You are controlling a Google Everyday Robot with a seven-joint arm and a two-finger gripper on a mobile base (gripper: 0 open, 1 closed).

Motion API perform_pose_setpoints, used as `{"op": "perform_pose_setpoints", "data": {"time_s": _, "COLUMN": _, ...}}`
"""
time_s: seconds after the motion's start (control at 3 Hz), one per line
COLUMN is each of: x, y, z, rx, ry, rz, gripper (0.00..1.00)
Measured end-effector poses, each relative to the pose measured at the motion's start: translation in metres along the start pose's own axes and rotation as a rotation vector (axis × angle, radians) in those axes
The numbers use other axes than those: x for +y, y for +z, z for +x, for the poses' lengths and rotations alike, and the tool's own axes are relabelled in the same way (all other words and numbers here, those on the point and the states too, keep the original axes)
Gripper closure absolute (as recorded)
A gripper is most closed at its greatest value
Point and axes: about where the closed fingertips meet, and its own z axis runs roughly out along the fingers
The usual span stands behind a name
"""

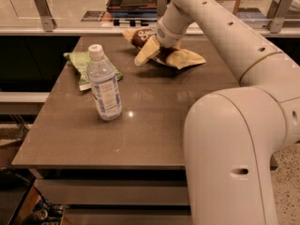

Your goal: Pick brown chip bag

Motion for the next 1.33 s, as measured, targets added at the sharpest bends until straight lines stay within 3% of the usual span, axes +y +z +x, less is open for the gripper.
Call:
{"op": "perform_pose_setpoints", "data": {"time_s": 0.33, "x": 0.0003, "y": -0.0020, "z": -0.0011, "rx": 0.000, "ry": 0.000, "rz": 0.000, "gripper": 0.17}}
{"op": "perform_pose_setpoints", "data": {"time_s": 1.33, "x": 0.0013, "y": -0.0050, "z": -0.0035, "rx": 0.003, "ry": 0.000, "rz": -0.002, "gripper": 0.87}}
